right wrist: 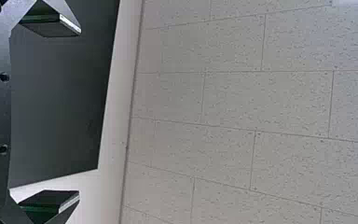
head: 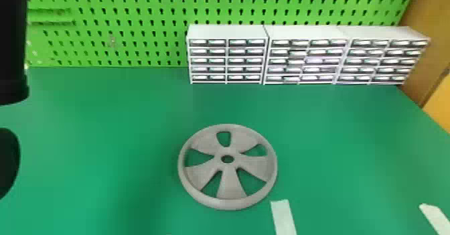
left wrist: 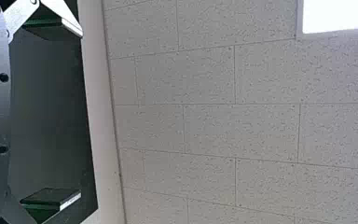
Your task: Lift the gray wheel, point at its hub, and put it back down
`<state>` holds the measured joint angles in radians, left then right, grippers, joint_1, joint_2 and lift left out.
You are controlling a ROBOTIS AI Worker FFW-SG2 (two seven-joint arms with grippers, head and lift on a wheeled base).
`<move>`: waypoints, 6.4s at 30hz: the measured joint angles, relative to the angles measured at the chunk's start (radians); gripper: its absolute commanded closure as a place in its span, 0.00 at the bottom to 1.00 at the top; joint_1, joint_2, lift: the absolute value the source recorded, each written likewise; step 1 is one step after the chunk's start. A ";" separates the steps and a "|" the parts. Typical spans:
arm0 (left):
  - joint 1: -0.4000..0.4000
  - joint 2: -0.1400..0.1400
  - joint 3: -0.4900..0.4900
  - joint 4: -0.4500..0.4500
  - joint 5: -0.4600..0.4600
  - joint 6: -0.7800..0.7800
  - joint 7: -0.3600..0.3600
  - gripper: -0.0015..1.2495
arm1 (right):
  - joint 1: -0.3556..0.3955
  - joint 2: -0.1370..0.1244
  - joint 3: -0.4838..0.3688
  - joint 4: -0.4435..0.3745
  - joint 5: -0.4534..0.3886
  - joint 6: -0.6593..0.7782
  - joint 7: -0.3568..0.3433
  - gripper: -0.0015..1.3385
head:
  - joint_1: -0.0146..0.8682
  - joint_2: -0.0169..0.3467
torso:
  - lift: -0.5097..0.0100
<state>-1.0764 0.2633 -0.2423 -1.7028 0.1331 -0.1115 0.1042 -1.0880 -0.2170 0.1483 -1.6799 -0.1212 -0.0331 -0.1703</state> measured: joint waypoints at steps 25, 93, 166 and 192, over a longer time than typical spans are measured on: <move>-0.067 0.001 -0.010 -0.013 -0.030 0.010 0.015 0.07 | -0.032 -0.004 0.000 -0.027 0.032 0.013 -0.019 0.06 | 0.80 0.18 | 0.81; 0.018 -0.001 -0.069 -0.012 -0.026 0.034 0.043 0.07 | 0.048 -0.010 0.042 0.006 0.064 0.082 -0.051 0.06 | 0.80 0.18 | 0.81; 0.803 0.015 0.028 -0.342 -0.068 0.246 0.051 0.07 | 0.772 0.081 0.020 -0.125 0.052 0.079 -0.052 0.06 | 0.80 0.18 | 0.81; 0.915 -0.046 0.134 -0.151 -0.017 0.197 -0.087 0.07 | 0.857 0.123 -0.012 0.046 0.013 0.096 0.016 0.06 | 0.80 0.18 | 0.81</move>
<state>-0.1617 0.2170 -0.1083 -1.8540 0.1162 0.0855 0.0171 -0.2314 -0.0939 0.1367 -1.6340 -0.1079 0.0629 -0.1541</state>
